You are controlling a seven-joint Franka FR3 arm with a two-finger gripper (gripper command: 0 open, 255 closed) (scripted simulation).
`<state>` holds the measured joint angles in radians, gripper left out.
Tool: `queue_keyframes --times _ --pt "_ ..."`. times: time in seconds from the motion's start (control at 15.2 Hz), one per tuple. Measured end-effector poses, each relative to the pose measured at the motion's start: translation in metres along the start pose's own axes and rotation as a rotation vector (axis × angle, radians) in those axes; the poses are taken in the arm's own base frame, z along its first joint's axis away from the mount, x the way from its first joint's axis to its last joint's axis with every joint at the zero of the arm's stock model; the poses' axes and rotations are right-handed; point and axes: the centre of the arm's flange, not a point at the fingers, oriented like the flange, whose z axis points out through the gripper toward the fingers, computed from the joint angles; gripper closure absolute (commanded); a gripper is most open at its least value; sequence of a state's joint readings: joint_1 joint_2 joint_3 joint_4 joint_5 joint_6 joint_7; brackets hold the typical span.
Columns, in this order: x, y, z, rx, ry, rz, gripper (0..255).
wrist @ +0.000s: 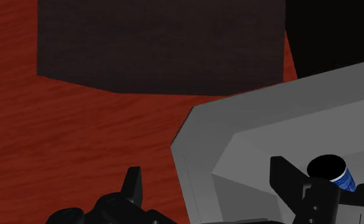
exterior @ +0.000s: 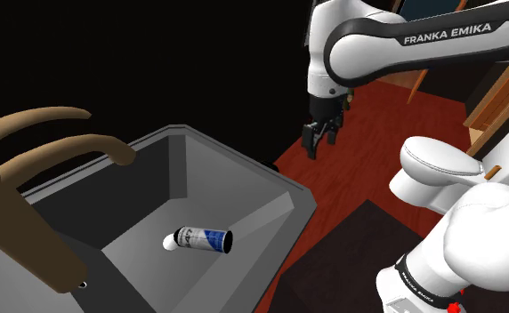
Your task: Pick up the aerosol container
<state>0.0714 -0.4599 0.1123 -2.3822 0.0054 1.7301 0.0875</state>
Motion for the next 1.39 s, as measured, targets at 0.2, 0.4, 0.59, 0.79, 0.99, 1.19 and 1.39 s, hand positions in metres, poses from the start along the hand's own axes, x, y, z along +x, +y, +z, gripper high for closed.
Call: queue_keyframes --times 0.2,0.4,0.59,0.79,0.99,1.19,1.39 --pt "0.026 -0.021 0.021 0.003 -0.008 -0.033 0" --pt "0.049 -0.048 0.040 0.007 -0.016 -0.065 0" --pt "0.074 -0.075 0.059 0.011 -0.025 -0.098 0" --pt "0.095 -0.105 0.076 0.015 -0.033 -0.131 0" --pt "0.118 -0.128 0.096 0.019 -0.042 -0.164 0" --pt "0.140 -0.161 0.115 0.022 -0.051 -0.196 0" --pt "0.160 -0.186 0.132 0.026 -0.059 -0.229 0"
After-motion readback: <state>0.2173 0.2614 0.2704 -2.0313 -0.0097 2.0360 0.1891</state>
